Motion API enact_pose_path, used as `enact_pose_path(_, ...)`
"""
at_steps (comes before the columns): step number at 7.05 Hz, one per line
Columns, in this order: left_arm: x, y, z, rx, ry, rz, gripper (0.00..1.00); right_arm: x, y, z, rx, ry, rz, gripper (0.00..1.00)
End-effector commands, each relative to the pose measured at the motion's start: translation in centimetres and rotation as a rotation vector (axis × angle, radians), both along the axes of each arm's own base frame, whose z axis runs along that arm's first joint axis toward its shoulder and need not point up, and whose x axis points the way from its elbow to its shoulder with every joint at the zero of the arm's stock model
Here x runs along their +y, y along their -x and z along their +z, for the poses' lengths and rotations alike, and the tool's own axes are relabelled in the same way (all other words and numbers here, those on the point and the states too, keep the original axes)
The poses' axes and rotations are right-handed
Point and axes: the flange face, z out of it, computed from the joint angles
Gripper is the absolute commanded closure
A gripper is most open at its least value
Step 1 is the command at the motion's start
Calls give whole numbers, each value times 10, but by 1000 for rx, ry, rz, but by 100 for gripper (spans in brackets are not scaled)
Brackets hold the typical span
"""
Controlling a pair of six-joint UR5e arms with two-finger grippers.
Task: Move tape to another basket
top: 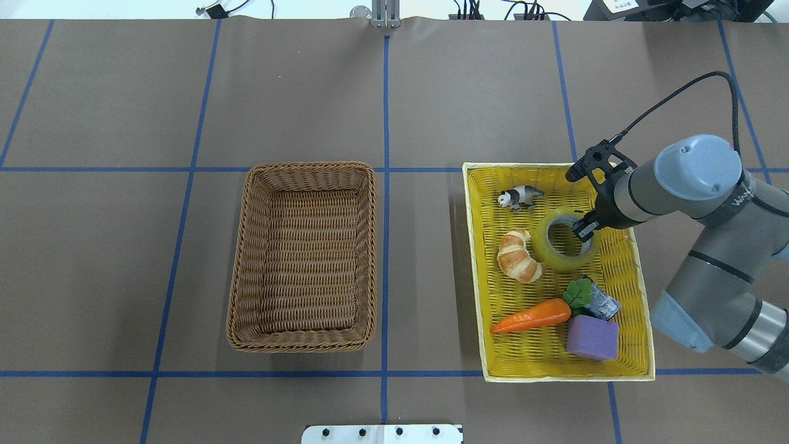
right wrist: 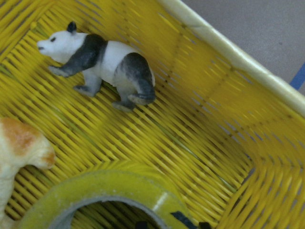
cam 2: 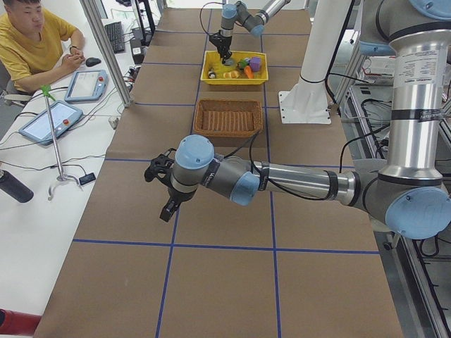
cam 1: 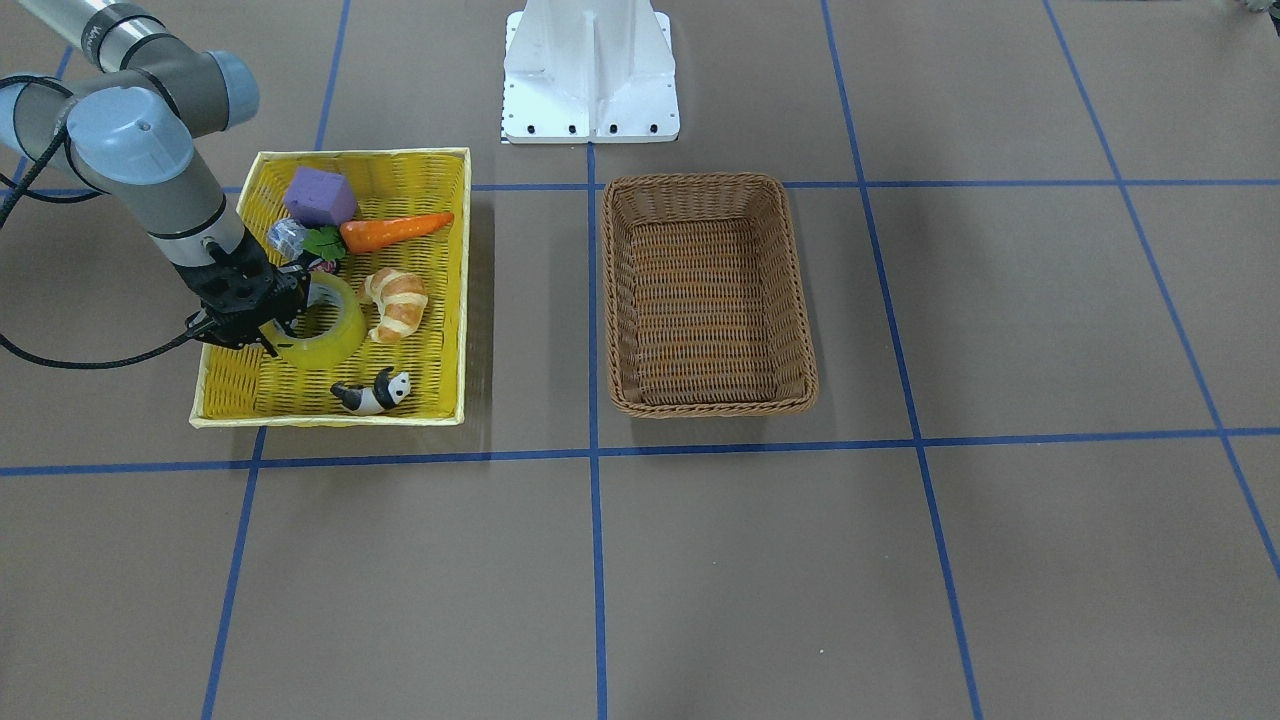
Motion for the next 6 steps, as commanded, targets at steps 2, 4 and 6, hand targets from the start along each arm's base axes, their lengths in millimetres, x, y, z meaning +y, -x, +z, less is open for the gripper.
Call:
enact_pose_path(2,0,0,-4,1,-10,3,1,-42,-76,-28,-64,-35,115,100)
enact_pose_path(4,-1,0,-16,4,-58,3,1,-68,-129,-58,-131,-67,216,100)
enact_pose_path(6,-1,-3,-21,17,-162,-14,1,-86,-126,-105,-232,-24,320,100)
